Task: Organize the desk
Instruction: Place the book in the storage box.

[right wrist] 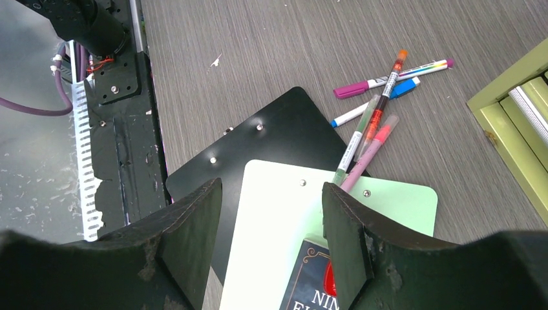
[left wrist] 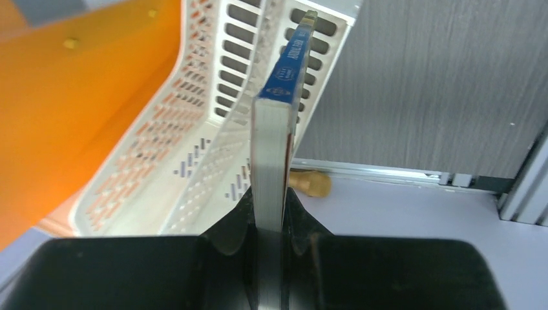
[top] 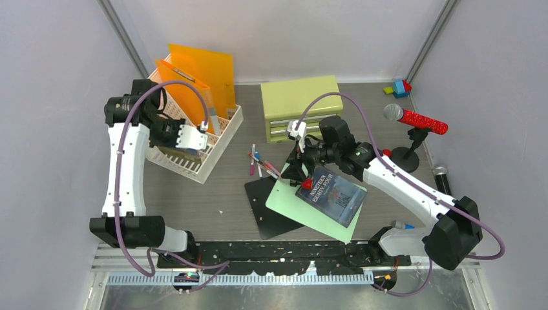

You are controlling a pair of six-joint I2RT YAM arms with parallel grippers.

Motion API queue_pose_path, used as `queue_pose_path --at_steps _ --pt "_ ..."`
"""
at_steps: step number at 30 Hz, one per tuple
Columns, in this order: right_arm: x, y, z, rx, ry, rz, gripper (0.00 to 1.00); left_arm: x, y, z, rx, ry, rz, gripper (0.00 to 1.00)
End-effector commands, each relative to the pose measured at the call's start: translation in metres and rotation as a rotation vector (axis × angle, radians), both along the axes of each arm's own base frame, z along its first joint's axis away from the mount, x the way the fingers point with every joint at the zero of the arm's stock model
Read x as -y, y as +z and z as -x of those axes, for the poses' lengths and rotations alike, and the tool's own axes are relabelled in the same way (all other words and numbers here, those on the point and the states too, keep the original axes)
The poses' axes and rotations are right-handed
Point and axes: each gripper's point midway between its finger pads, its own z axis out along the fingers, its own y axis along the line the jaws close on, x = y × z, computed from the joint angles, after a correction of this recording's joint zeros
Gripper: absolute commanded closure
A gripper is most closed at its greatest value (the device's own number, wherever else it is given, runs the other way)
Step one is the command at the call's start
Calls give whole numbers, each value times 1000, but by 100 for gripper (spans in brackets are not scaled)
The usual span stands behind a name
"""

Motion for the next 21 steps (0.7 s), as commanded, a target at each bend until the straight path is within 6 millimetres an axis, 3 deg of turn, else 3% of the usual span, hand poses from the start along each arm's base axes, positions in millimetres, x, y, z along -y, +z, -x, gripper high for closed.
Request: queue_pose_path --at_steps 1,14,21 --pt "-4 9 -5 44 14 -32 36 -21 -25 26 -130 23 -25 100" --pt "-4 4 -7 45 15 -20 36 -70 -70 2 -156 77 -7 100" --pt "-3 1 -8 40 12 -11 36 -72 -79 -4 -174 48 7 100"
